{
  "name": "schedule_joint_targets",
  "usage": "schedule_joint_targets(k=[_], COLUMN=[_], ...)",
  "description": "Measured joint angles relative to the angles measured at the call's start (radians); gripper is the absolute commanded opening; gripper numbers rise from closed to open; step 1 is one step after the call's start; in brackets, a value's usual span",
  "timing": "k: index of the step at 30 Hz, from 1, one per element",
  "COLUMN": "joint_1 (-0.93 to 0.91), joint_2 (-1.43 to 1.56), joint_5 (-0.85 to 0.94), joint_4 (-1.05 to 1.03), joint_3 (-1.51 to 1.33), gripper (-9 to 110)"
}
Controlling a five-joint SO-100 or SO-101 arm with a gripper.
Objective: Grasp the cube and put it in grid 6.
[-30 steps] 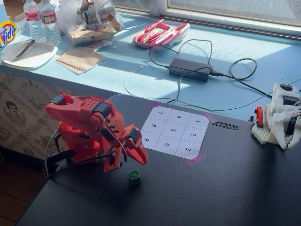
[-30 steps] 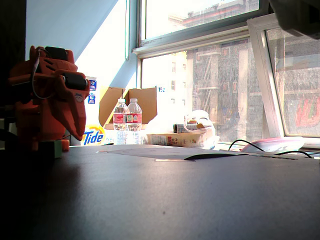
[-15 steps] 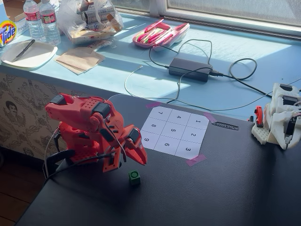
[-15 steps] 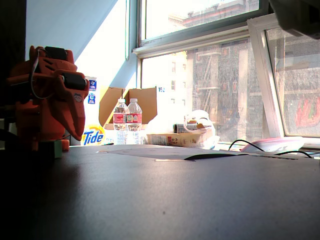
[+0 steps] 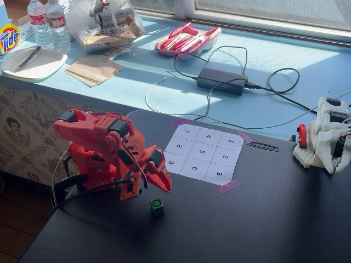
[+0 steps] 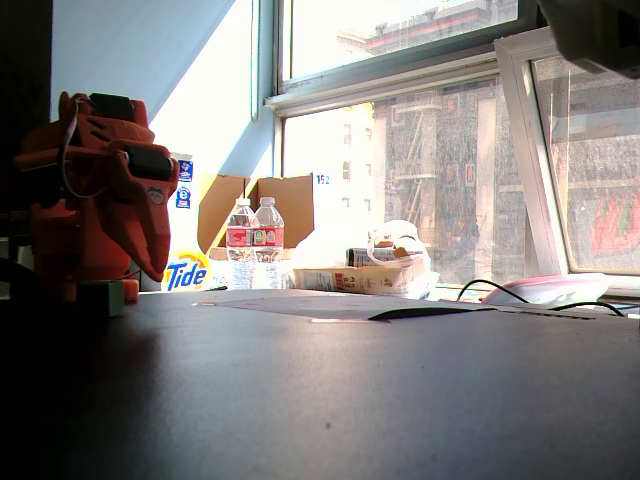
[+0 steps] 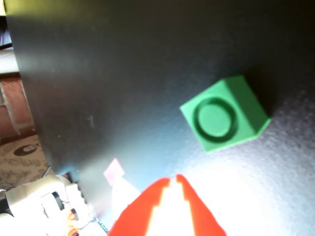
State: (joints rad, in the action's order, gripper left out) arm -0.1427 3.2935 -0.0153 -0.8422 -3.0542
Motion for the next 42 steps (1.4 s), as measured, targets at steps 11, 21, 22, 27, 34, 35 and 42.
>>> schedule_joint_targets(k=[11,21,22,27,34,35,42], joint_1=[0.009,0.026,0.026,0.02,-0.091,-0.121,-0.33], joint_2=[0.0,0.0,0.0,-0.077,-0.413,-0.477,-0.779], joint_5=[0.005,0.006,0.009,0.031,0.287,0.341,0.735], joint_4=[-0.002,-0.075,-0.084,-0.152,-0.393,-0.419,-0.451], joint_3=[0.002,0.051,0.072,0.267,0.637,0.669,0.736], gripper=[0,0,0,0,0,0,16])
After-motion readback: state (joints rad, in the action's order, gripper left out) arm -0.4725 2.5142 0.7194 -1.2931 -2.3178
